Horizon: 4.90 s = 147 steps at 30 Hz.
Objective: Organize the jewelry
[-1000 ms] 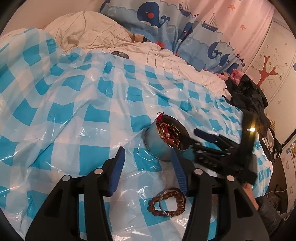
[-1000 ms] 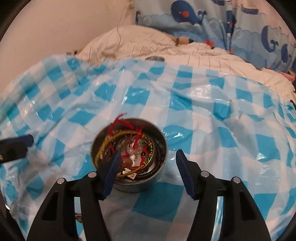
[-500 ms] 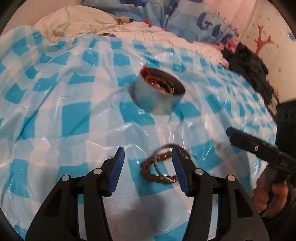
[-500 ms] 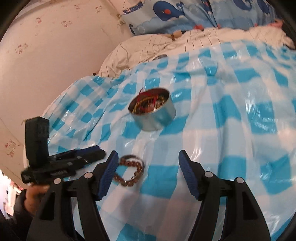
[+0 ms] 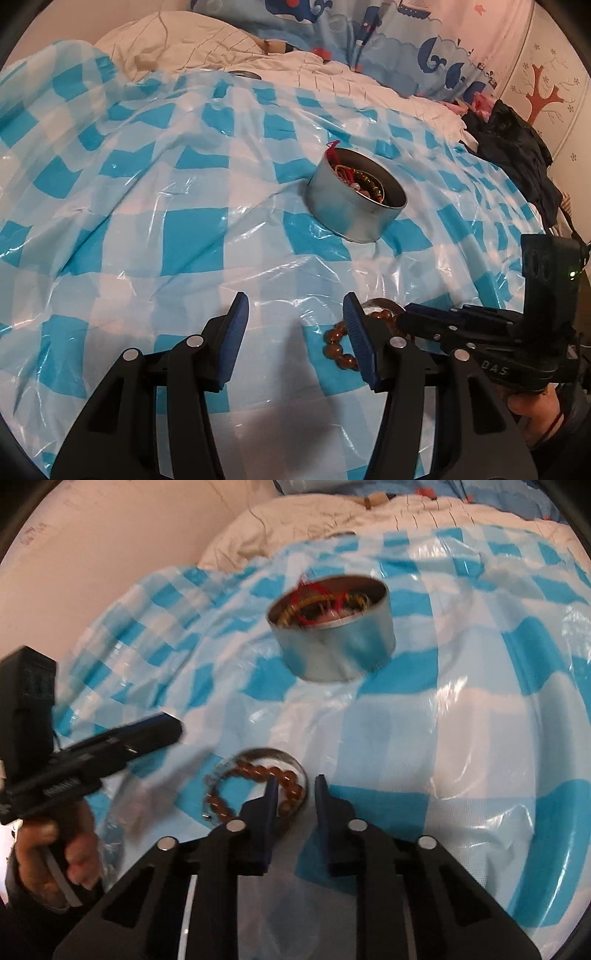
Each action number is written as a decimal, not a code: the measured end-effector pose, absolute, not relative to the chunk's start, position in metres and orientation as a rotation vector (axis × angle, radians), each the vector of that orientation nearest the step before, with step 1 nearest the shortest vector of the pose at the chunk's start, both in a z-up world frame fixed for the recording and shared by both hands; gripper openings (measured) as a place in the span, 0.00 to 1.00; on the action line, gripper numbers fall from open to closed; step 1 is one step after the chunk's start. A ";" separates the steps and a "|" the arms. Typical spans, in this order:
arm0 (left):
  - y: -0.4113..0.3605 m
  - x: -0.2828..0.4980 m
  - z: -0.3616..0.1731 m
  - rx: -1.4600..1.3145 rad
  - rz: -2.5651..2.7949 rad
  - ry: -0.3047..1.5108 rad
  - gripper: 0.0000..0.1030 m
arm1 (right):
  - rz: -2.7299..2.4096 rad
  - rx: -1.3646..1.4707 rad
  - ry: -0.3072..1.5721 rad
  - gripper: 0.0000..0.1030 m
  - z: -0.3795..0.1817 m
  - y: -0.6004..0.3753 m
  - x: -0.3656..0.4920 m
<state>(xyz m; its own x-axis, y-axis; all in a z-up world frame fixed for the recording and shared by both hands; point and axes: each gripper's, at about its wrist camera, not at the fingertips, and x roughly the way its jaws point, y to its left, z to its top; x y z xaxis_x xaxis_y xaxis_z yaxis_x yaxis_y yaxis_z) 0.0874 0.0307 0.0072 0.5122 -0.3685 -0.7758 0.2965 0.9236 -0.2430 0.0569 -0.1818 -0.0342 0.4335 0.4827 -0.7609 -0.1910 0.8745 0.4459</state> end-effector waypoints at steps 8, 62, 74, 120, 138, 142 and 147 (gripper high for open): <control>0.015 0.084 0.002 -0.037 -0.443 0.978 0.49 | 0.318 0.260 0.986 0.02 -0.016 -0.203 0.050; -0.016 0.069 0.003 0.127 -0.523 0.941 0.10 | 0.248 0.184 0.978 0.04 -0.011 -0.208 0.048; -0.012 0.080 -0.008 0.134 -0.484 0.992 0.11 | 0.267 0.116 1.037 0.21 -0.025 -0.191 0.049; -0.026 0.077 0.039 0.116 -0.441 0.800 0.10 | 0.267 0.273 0.726 0.05 0.029 -0.222 0.043; -0.048 0.135 0.068 0.003 -0.457 0.725 0.10 | 0.225 0.303 0.665 0.05 0.041 -0.237 0.077; -0.052 0.148 0.066 -0.022 -0.452 0.724 0.10 | 0.216 0.289 0.658 0.05 0.043 -0.238 0.086; -0.056 0.156 0.064 -0.052 -0.473 0.720 0.10 | 0.195 0.268 0.664 0.05 0.041 -0.236 0.100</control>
